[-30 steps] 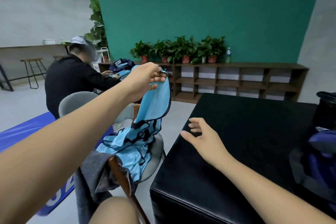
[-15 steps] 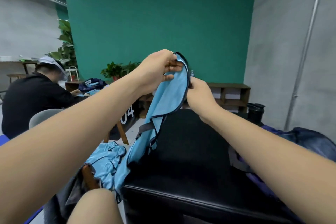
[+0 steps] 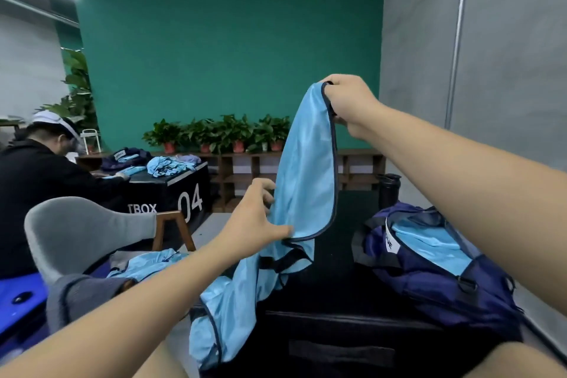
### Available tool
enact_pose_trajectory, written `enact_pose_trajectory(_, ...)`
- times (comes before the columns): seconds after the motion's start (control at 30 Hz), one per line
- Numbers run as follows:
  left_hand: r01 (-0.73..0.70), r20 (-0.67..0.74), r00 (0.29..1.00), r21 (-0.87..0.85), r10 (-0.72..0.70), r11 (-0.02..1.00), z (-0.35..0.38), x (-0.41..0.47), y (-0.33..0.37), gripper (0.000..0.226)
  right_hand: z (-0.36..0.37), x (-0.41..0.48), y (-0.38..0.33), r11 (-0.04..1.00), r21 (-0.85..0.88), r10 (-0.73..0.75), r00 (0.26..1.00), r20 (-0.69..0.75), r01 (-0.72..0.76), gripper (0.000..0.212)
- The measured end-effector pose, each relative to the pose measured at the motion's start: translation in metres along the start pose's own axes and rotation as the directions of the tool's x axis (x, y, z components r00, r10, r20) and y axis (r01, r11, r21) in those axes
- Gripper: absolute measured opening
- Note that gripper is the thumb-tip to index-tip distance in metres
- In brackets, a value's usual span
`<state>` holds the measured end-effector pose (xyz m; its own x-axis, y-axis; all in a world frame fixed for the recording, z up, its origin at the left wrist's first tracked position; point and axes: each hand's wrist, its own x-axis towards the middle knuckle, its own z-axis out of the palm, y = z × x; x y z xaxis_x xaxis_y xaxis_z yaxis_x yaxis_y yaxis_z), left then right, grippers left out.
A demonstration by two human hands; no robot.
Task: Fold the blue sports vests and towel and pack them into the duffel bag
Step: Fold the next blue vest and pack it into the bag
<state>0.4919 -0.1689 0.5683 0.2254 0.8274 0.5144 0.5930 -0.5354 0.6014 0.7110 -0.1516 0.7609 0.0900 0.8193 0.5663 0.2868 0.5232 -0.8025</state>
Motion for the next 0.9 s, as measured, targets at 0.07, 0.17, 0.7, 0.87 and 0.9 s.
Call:
enact_pose_trajectory(0.07, 0.034, -0.002, 0.999, 0.100, -0.034, 0.994, 0.018, -0.013, -0.024, 0.072, -0.010, -0.003, -0.007, 1.000, -0.008, 0.007, 1.000, -0.021, -0.007, 0.028)
enact_pose_trajectory(0.17, 0.058, 0.062, 0.995, 0.205, -0.072, 0.977, 0.034, -0.025, -0.051, 0.053, -0.021, -0.004, -0.012, 1.000, -0.030, 0.009, 0.999, -0.035, -0.010, 0.029)
enact_pose_trajectory(0.7, 0.154, 0.244, 0.958, 0.013, -0.153, 0.988, 0.139, -0.045, -0.033, 0.022, -0.050, -0.009, -0.028, 0.994, -0.109, -0.024, 0.998, -0.064, 0.017, 0.020)
enact_pose_trajectory(0.87, 0.298, 0.271, 0.934, -0.236, -0.232, 0.925, 0.094, -0.040, -0.039, 0.021, -0.080, -0.002, -0.023, 0.989, -0.144, -0.025, 0.994, -0.105, 0.009, 0.019)
enact_pose_trajectory(0.9, 0.316, 0.261, 0.934, -0.283, -0.244, 0.906, 0.082, -0.037, -0.039, 0.018, -0.085, -0.001, -0.018, 0.988, -0.157, -0.016, 0.993, -0.116, -0.002, 0.019)
